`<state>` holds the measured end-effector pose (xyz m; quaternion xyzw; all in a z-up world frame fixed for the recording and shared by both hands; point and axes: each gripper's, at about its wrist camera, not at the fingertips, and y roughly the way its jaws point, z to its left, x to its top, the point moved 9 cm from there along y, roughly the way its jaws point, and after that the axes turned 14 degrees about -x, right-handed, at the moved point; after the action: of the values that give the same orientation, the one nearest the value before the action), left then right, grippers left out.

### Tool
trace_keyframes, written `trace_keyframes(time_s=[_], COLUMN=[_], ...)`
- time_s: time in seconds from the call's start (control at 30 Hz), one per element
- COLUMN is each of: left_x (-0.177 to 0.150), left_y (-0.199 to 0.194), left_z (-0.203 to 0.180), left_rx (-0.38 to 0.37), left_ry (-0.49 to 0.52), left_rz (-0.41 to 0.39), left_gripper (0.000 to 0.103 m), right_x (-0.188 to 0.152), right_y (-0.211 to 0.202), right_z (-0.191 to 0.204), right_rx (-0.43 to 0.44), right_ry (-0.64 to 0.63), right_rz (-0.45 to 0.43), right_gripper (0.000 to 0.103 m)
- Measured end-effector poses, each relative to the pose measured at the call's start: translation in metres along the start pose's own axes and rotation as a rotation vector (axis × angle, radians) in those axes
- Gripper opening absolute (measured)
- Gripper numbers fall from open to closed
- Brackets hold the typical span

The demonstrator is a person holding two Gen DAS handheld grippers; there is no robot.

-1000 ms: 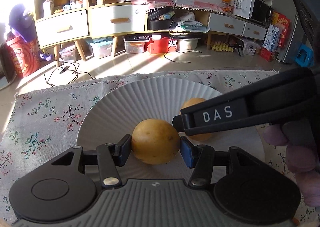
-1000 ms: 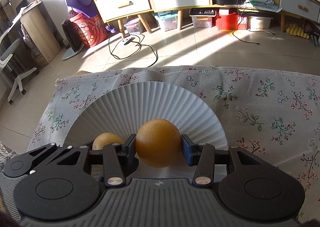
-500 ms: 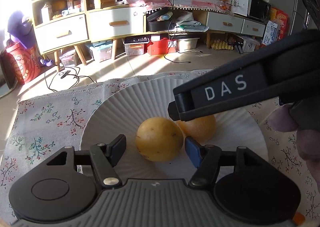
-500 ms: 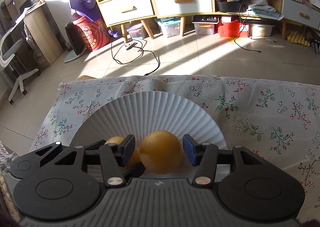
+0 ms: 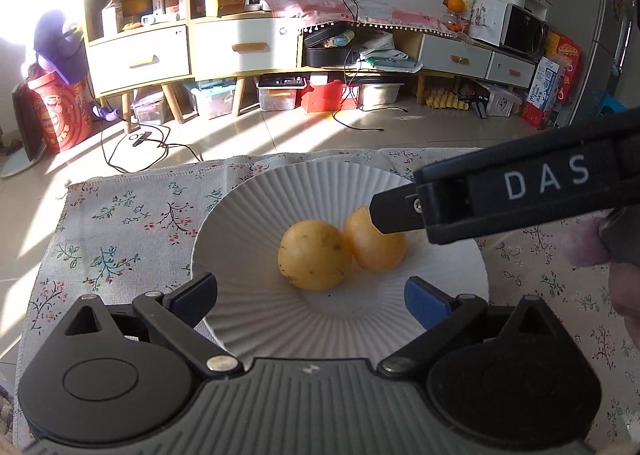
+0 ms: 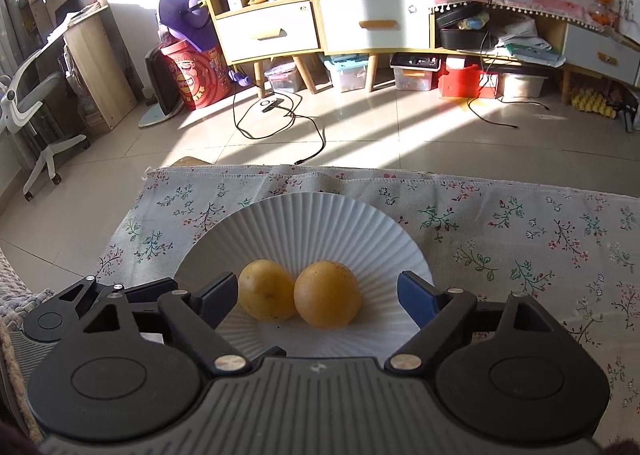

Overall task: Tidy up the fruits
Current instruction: 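Open both tools to set the grapefruits side by side in the bowl, then withdraw both open tools from the bowl toward the remaining fruit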

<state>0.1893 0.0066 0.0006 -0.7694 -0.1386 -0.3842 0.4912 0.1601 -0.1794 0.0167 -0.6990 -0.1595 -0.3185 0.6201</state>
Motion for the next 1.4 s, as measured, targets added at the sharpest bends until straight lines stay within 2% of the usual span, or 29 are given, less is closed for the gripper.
trace_keyframes(time_s=[0.77,0.97,1.2,1.4], left_x=[-0.033,-0.044,-0.056,-0.075], left_y=[-0.051,-0.055,-0.062,-0.073], left_z=[-0.021,-0.017,-0.006,0.007], left_rx=[0.004,0.006,0.01,0.034], left_ry=[0.021,0.001,-0.045,-0.049], left_rz=[-0.002,0.013,0.023,0.046], left_gripper=[0.095,0.095,0.095,0.095], right_x=[-0.05,-0.067,-0.078,-0.095], right_y=[-0.046,-0.05,-0.059,-0.055], right_z=[-0.026,-0.028,-0.033,-0.037], right_rx=[-0.033,-0.017,-0.004,-0.026], right_ry=[-0.037,-0.03,-0.037,-0.081], right_rz=[-0.028,-0.01,-0.029,-0.014], right_gripper=[0.094,0.095,0.097,0.097])
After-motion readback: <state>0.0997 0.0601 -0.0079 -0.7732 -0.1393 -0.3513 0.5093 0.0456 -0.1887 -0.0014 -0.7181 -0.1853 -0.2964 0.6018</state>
